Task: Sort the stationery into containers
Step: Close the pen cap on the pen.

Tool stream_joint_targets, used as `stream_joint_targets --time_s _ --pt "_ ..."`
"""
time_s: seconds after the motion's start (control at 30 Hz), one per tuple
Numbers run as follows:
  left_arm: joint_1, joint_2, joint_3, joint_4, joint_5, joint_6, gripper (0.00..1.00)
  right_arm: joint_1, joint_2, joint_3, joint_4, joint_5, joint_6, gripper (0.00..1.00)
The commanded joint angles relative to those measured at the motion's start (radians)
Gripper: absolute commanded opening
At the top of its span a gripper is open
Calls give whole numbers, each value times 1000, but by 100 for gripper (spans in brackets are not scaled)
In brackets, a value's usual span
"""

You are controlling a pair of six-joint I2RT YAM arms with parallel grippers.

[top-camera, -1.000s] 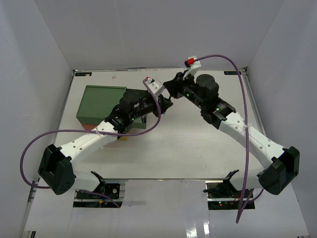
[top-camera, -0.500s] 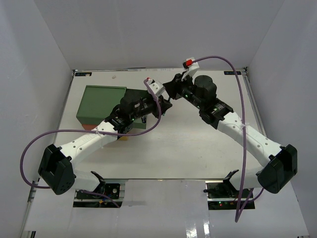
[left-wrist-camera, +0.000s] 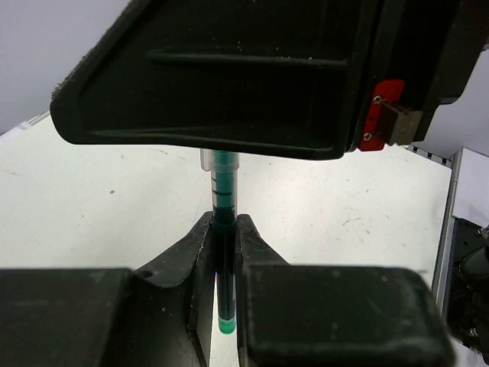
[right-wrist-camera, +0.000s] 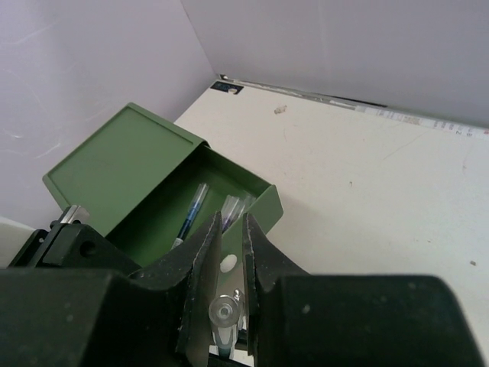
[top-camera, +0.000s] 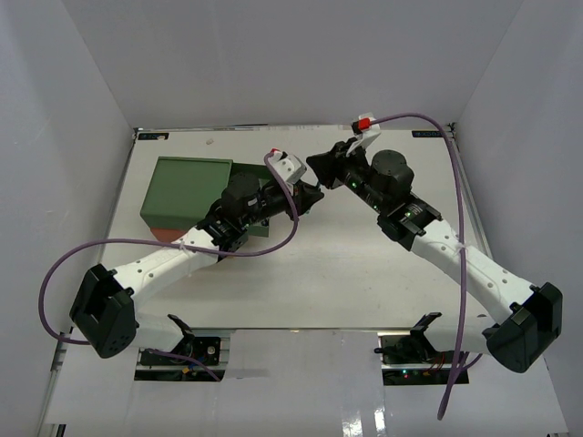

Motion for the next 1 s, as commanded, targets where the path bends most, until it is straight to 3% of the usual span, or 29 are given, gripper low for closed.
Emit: stream_joint_targets --time_s 0.0,0.97 --pt "10 -156 85 571 -32 -27 0 37 61 -128 -348 -90 -1 8" --pt "8 -140 182 564 2 18 0 34 164 -147 -447 -116 -7 8"
